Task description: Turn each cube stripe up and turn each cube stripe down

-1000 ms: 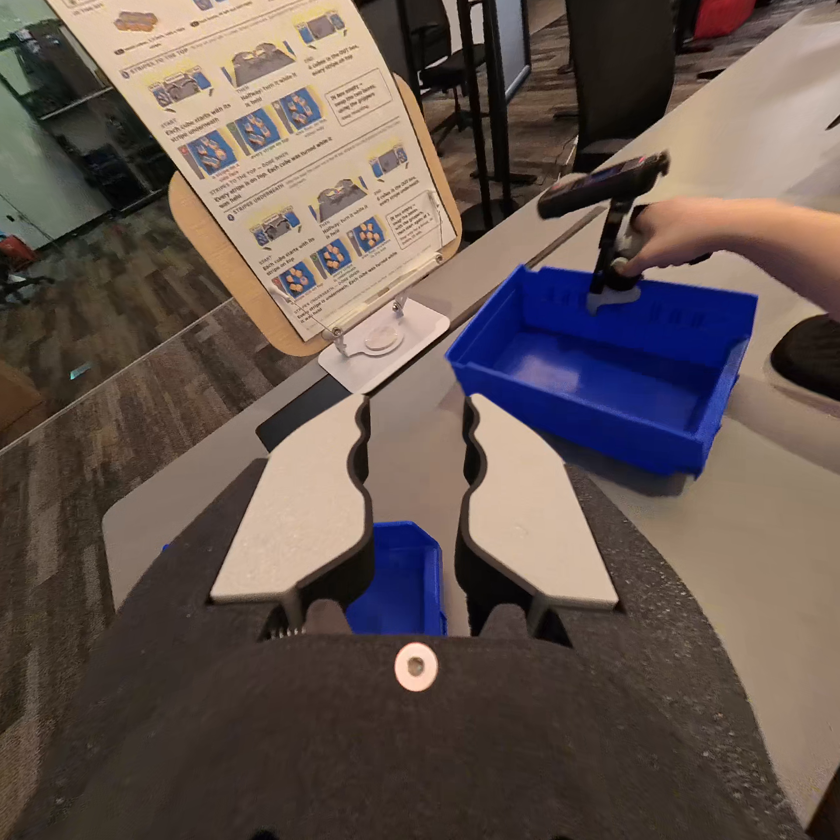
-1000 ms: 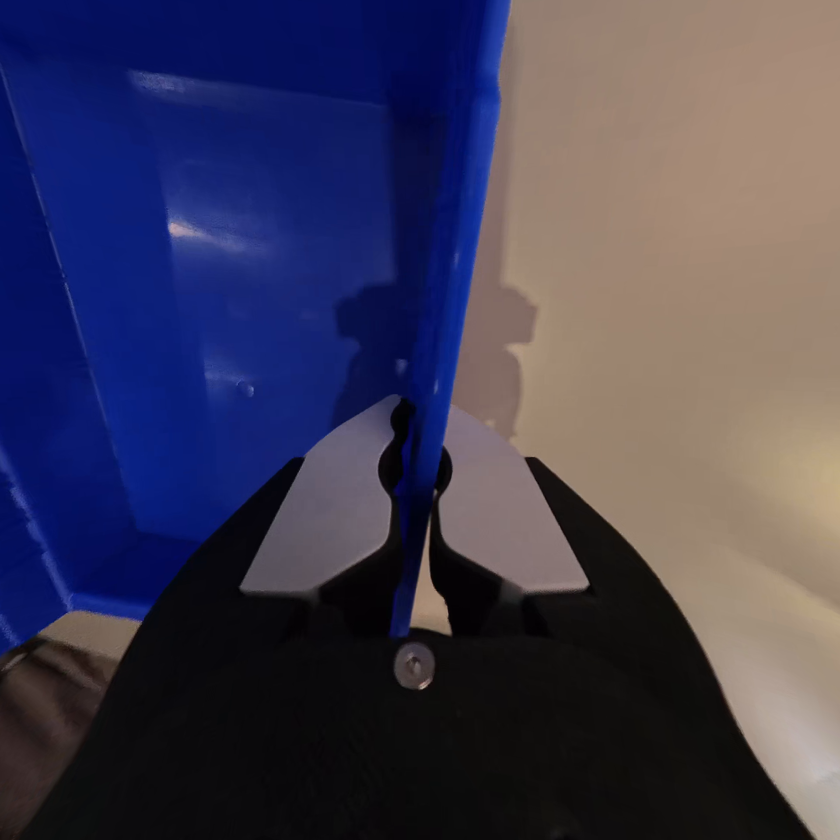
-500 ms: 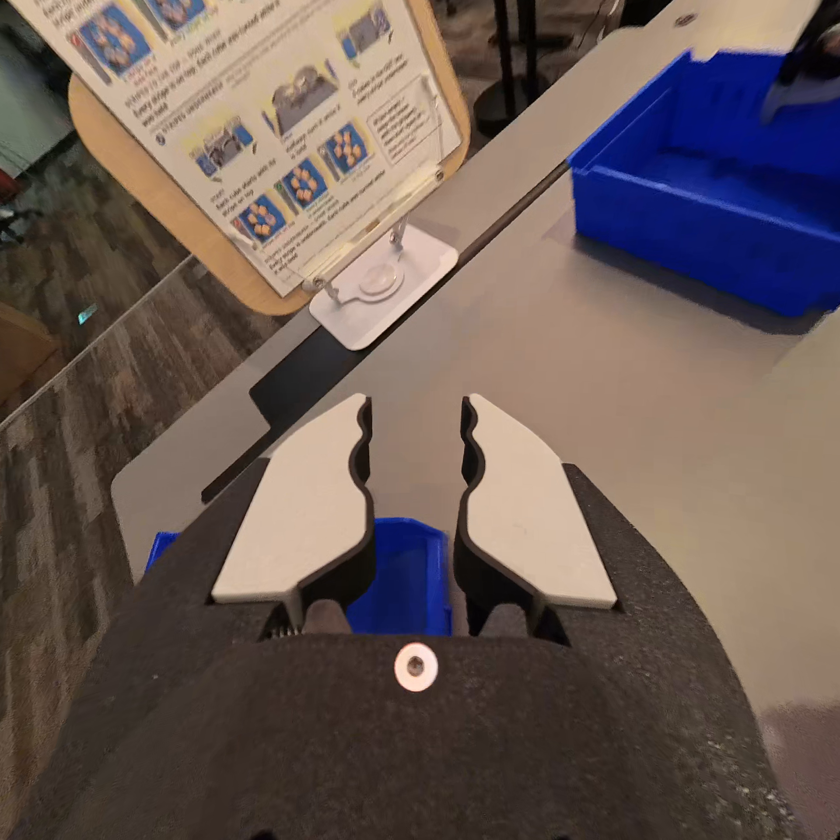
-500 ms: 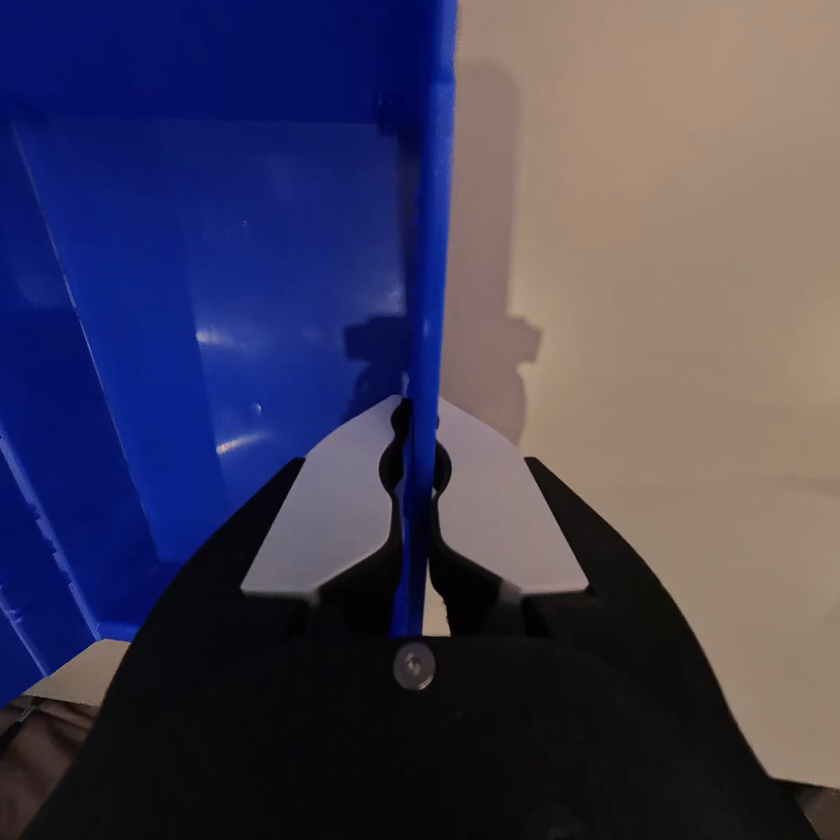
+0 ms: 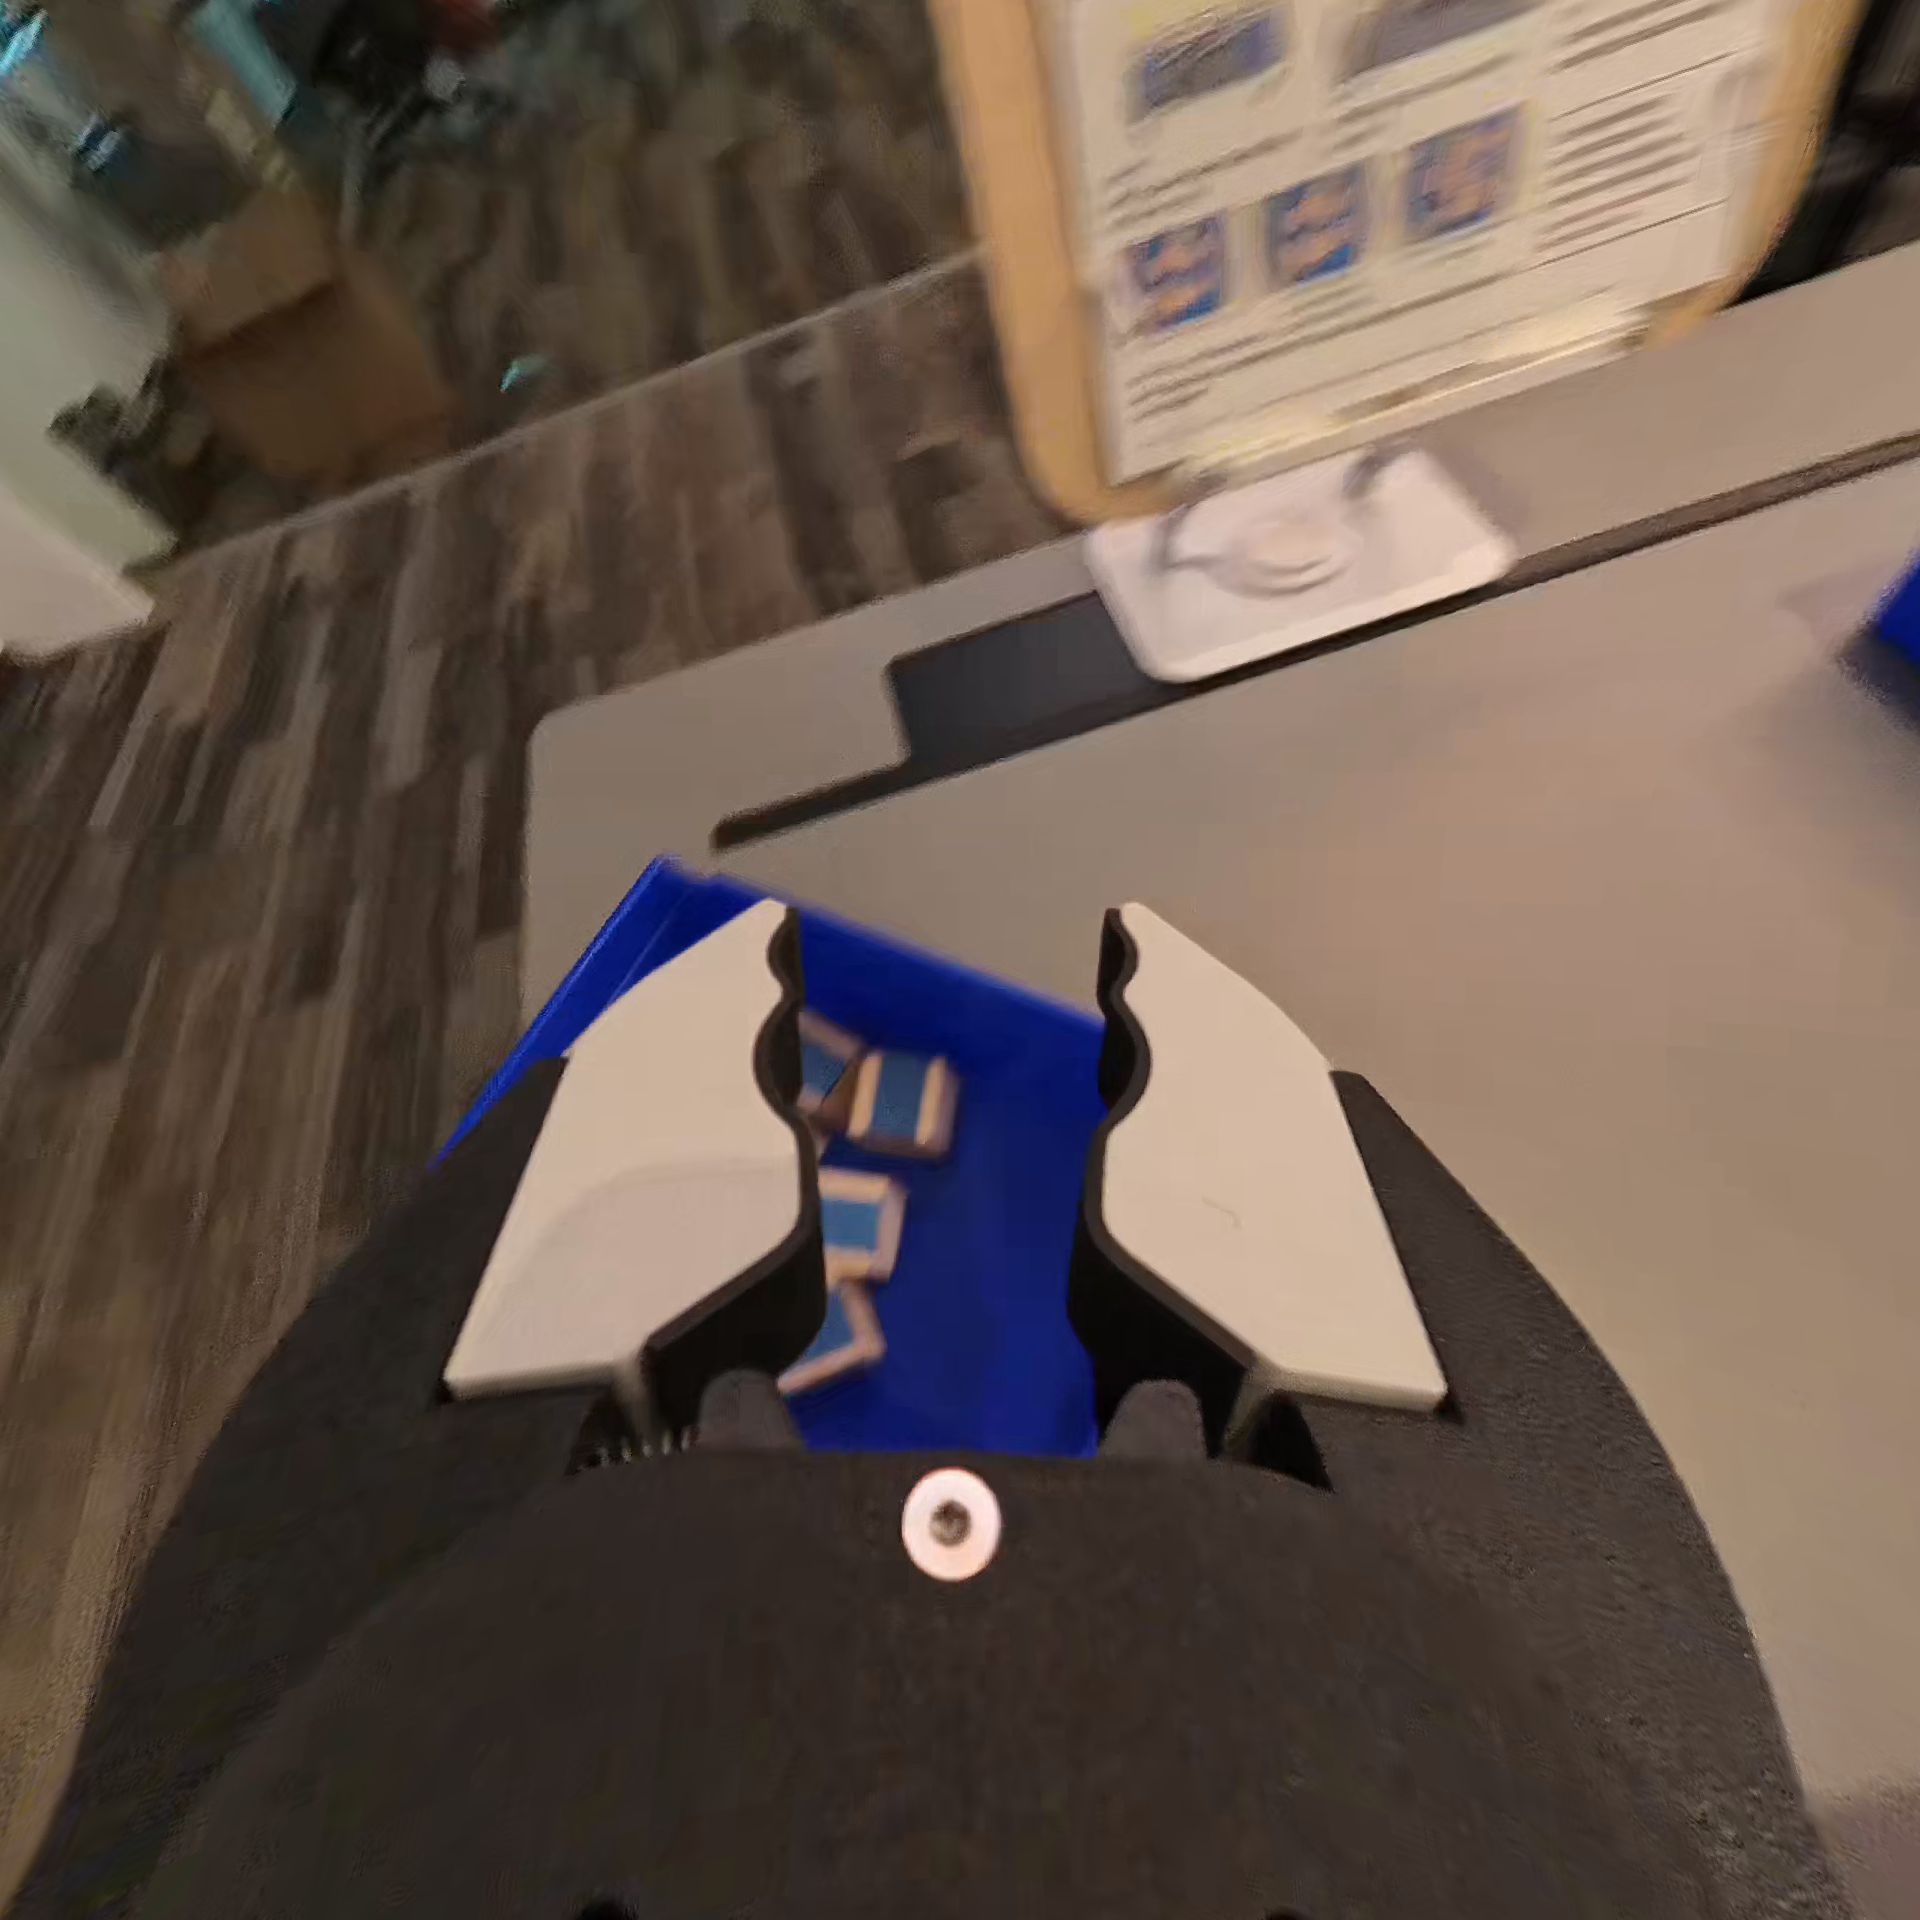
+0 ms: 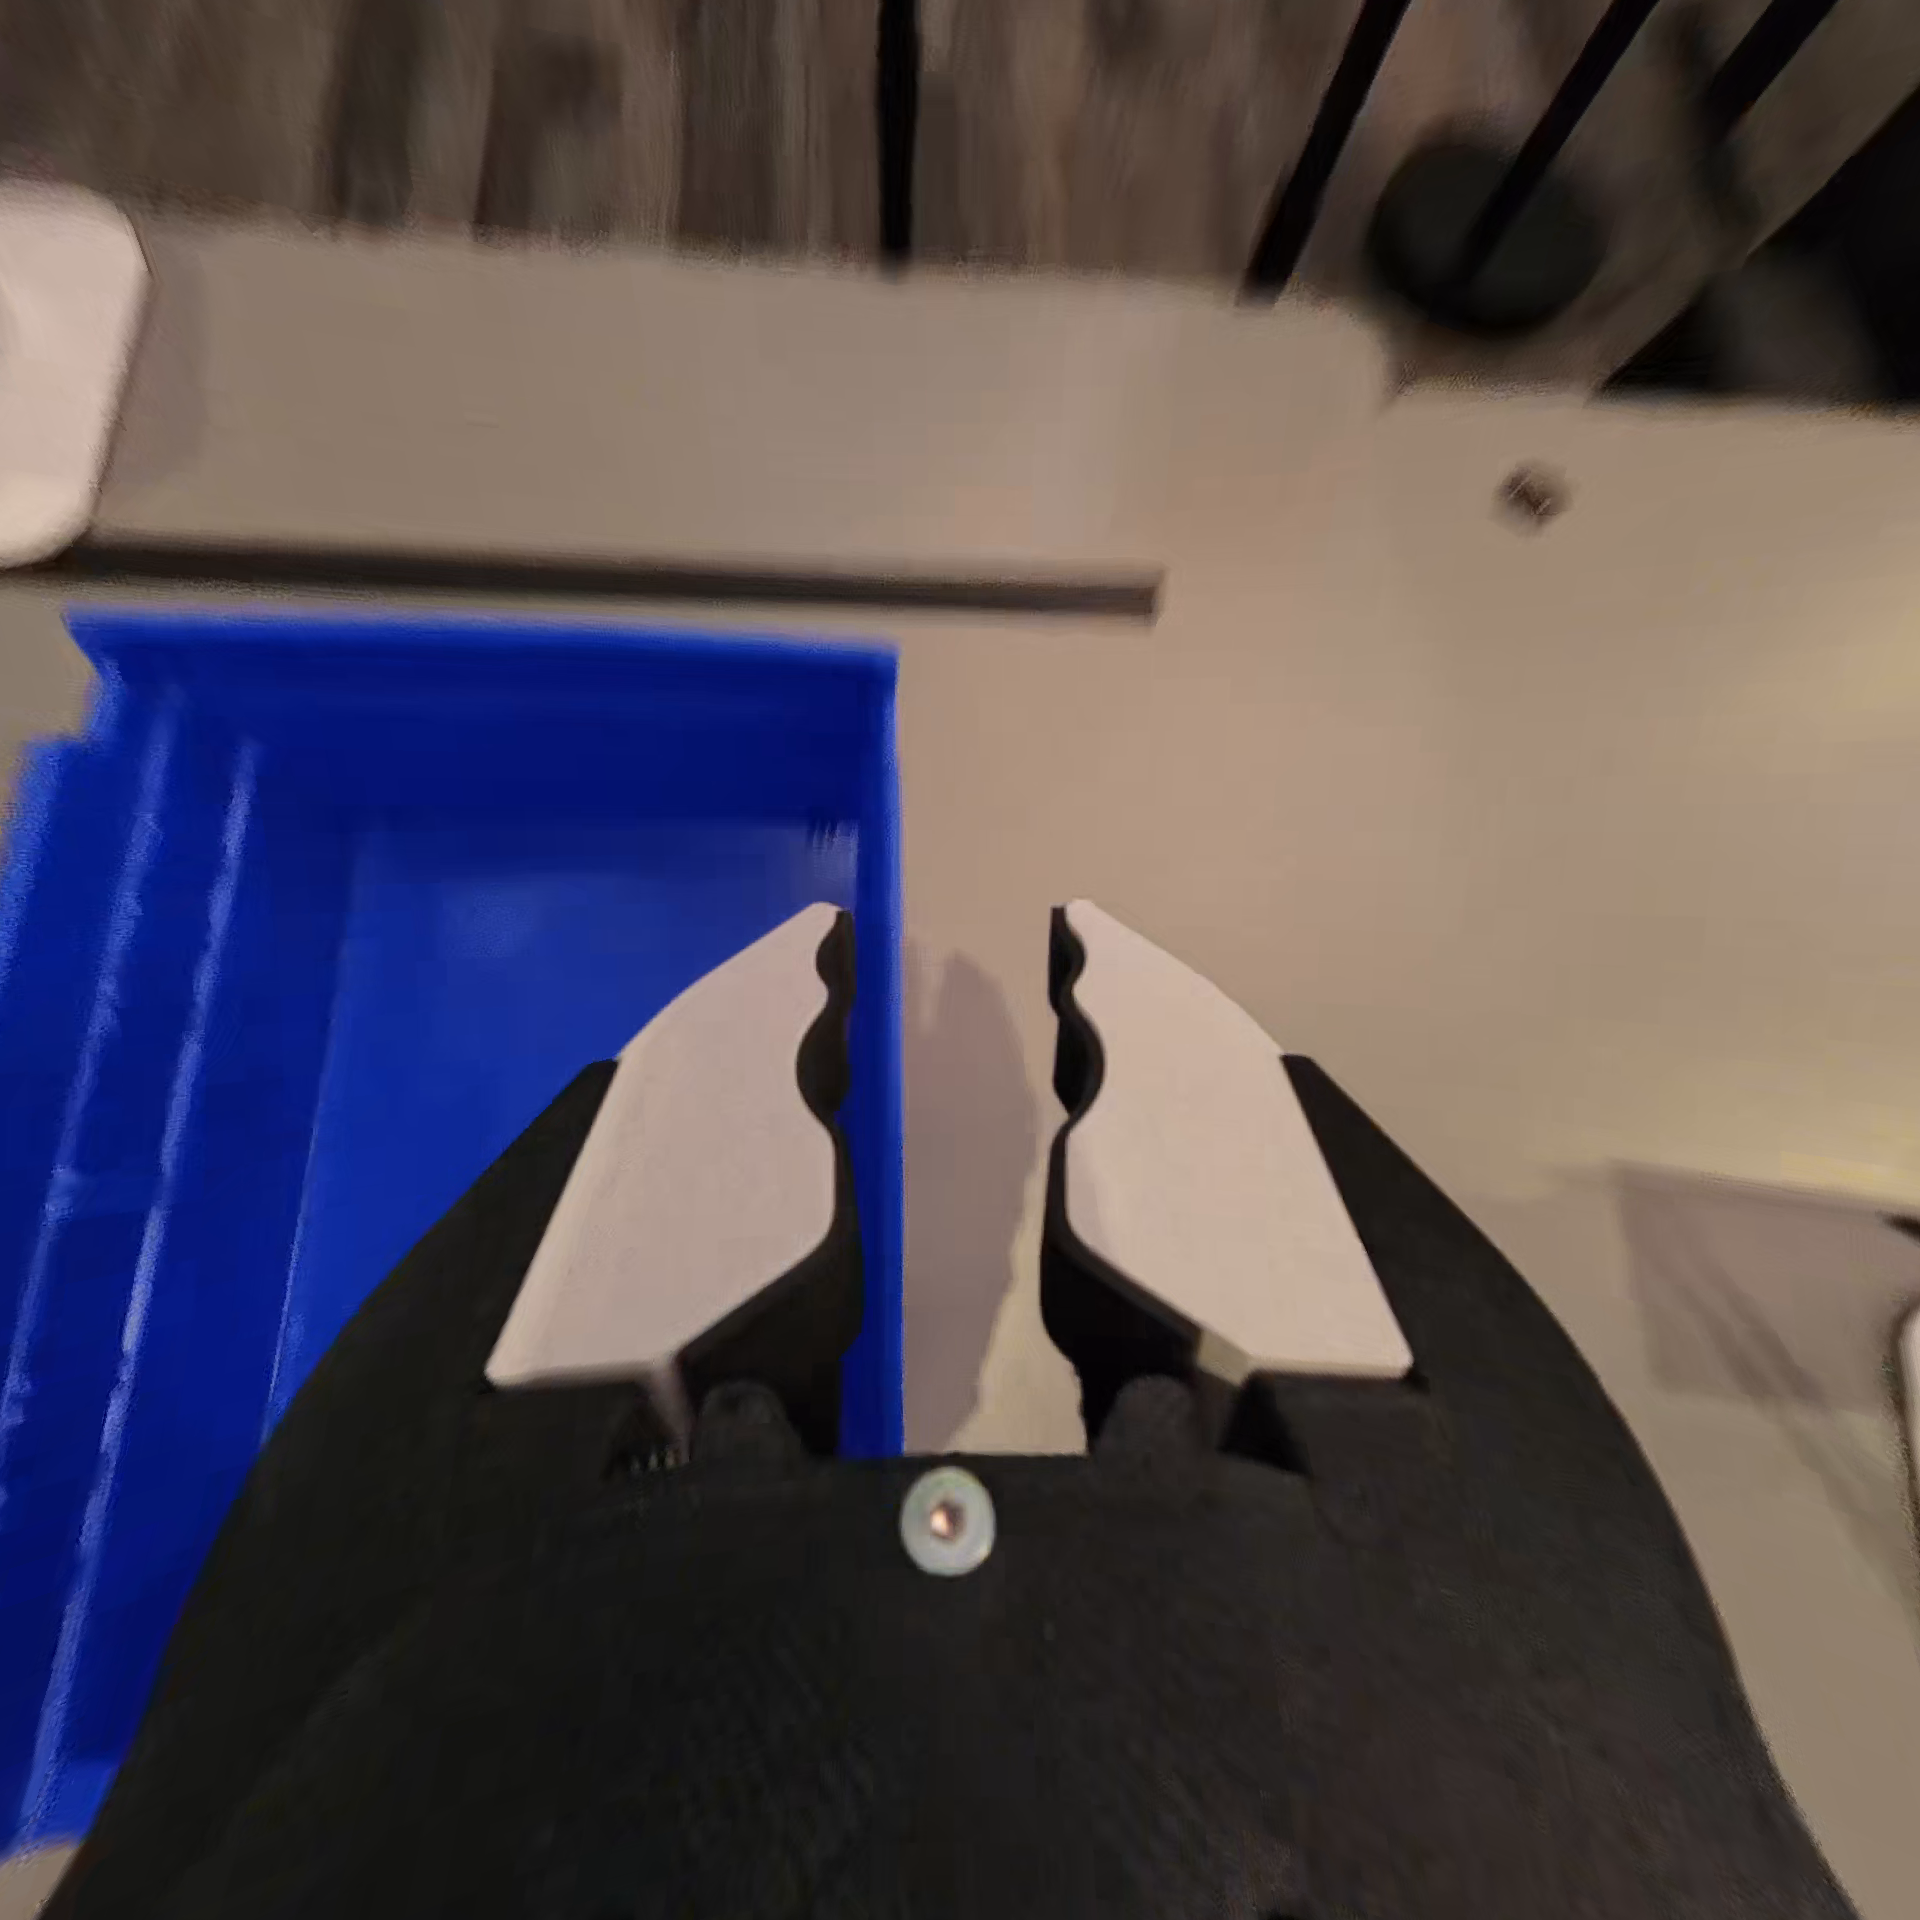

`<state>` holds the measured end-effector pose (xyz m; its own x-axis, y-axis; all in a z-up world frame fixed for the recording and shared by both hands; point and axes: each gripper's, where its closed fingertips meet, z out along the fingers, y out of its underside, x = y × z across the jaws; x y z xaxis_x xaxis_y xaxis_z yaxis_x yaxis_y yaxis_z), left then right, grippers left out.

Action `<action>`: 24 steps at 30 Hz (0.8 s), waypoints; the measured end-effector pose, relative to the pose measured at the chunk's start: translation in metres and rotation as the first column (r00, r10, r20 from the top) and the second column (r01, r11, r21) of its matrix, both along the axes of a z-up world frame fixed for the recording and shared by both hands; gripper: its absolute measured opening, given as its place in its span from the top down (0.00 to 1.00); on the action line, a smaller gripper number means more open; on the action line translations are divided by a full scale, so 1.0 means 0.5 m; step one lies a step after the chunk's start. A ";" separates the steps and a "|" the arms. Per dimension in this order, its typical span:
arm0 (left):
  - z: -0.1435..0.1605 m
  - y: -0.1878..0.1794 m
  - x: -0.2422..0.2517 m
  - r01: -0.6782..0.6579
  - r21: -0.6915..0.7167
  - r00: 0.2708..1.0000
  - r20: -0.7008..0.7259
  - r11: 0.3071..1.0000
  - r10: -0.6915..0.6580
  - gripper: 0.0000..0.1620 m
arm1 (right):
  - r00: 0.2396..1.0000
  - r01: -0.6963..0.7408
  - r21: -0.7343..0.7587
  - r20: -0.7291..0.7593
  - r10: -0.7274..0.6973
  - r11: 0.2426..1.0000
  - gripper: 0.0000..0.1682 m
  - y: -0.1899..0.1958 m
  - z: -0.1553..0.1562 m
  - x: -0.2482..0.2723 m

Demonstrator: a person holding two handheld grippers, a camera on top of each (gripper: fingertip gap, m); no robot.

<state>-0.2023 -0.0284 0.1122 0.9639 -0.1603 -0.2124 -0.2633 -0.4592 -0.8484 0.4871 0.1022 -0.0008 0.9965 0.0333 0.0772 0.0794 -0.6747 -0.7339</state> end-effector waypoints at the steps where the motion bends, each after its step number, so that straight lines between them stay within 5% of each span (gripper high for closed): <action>1: -0.012 -0.014 -0.051 -0.095 -0.039 0.995 0.001 0.995 0.096 0.66 | 0.999 0.036 0.120 0.015 -0.038 0.992 0.78 -0.004 0.052 0.011; 5: -0.054 -0.064 -0.206 -0.368 -0.155 0.927 0.019 0.917 0.375 0.67 | 0.991 0.136 0.498 -0.077 -0.112 0.857 0.84 -0.053 0.187 0.055; 10: -0.131 -0.080 -0.323 -0.532 -0.310 0.821 0.038 0.788 0.569 0.60 | 0.974 0.181 0.443 -0.206 -0.097 0.878 0.82 -0.064 0.143 0.091; 18: -0.317 -0.078 -0.386 -0.416 -0.658 0.754 0.136 0.628 0.642 0.60 | 0.962 0.159 0.451 -0.272 -0.035 0.878 0.83 -0.059 0.141 0.078; 24: -0.368 -0.088 -0.398 -0.397 -0.742 0.755 0.070 0.540 0.652 0.67 | 0.990 0.111 0.439 -0.131 -0.059 0.892 0.85 -0.050 0.144 0.048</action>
